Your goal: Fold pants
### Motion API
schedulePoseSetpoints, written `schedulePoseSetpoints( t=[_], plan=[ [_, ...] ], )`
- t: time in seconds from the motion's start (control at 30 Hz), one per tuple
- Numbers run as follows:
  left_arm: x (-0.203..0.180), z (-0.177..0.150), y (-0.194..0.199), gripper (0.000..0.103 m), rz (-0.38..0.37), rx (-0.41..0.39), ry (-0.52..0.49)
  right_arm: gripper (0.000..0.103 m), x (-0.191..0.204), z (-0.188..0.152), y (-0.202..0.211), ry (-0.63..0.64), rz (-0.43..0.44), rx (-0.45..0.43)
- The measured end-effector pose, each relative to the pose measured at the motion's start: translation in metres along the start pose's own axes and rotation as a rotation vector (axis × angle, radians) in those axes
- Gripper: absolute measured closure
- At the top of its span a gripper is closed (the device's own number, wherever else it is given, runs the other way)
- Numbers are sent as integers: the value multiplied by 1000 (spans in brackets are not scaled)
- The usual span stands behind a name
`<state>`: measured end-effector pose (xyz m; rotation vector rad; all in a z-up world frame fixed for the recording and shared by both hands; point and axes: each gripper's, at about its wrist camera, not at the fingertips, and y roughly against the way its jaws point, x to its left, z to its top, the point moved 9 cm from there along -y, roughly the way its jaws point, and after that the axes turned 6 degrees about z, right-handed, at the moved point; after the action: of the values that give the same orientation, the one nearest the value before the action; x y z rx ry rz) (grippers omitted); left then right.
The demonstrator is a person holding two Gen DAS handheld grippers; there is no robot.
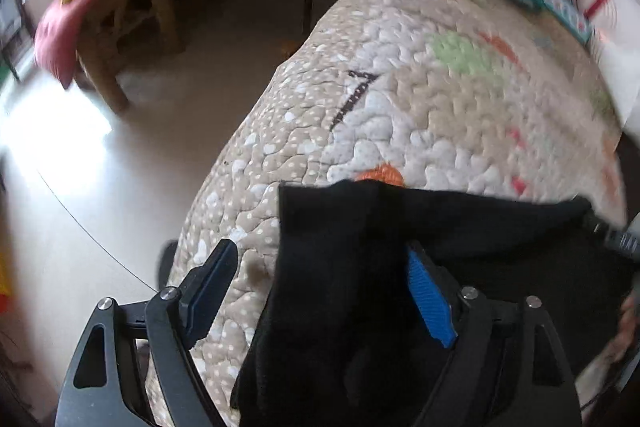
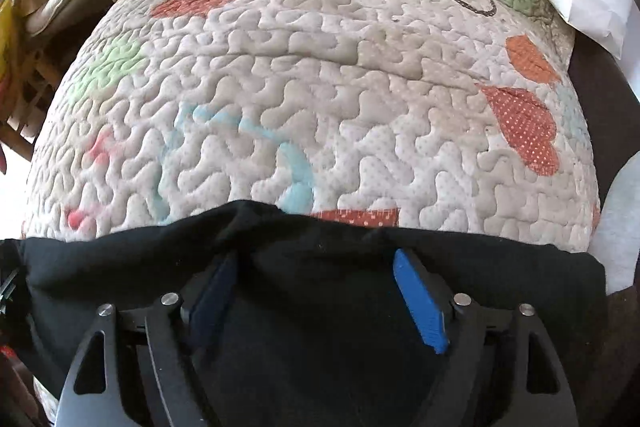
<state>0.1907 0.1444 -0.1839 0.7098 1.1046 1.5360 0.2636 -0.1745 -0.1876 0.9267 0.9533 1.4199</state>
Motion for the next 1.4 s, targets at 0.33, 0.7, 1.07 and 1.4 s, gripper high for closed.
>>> schedulePoseSetpoints(
  t=[0.33, 0.7, 1.07, 1.4],
  plan=[
    [100, 6, 40, 21, 99, -108, 275, 19, 21, -53, 67, 124, 128, -89],
    [138, -21, 48, 21, -54, -43, 488, 19, 235, -40, 46, 674, 314, -61],
    [122, -33, 32, 21, -119, 15, 459, 18, 322, -41, -13, 873, 393, 125],
    [63, -81, 38, 21, -178, 9, 301, 63, 318, -53, -4, 894, 480, 202]
  ],
)
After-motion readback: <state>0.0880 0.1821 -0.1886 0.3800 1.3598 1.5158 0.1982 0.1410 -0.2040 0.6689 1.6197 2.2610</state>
